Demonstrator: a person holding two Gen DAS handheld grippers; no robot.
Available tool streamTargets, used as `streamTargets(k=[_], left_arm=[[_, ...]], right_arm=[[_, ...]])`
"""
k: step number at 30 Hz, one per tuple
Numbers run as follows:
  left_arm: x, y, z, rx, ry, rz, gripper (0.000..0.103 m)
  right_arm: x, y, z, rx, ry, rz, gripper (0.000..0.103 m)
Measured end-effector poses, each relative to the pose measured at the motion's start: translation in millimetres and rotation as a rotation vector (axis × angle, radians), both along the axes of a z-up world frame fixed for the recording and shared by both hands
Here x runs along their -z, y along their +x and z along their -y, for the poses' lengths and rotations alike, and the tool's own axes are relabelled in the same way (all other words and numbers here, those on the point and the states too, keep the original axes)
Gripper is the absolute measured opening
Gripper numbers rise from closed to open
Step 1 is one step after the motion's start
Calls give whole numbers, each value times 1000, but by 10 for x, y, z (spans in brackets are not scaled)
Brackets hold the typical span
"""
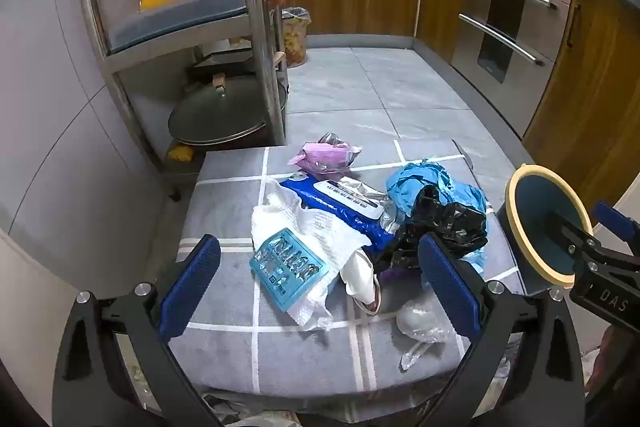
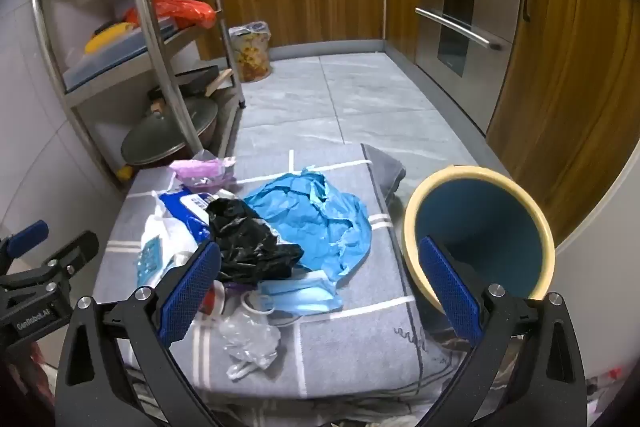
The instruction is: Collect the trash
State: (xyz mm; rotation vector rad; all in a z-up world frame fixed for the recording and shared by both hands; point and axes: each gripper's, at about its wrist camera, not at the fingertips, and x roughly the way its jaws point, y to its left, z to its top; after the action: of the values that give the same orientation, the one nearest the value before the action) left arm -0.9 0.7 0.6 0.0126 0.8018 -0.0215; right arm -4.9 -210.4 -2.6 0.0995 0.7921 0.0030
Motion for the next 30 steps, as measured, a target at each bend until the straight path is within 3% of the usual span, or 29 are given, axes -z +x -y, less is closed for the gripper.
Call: streamTargets(k=[11,13,30], left_arm=[[-6,-183,-216,19,3,-5,98],[20,34,10,4,32,-28,98],[49,41,44,-1,32,-30,98]], right_arm=[[22,4,-3,0,6,-3,98],[27,4,-2,-1,5,-3,98],[51,-12,3,2,1,-4,98]])
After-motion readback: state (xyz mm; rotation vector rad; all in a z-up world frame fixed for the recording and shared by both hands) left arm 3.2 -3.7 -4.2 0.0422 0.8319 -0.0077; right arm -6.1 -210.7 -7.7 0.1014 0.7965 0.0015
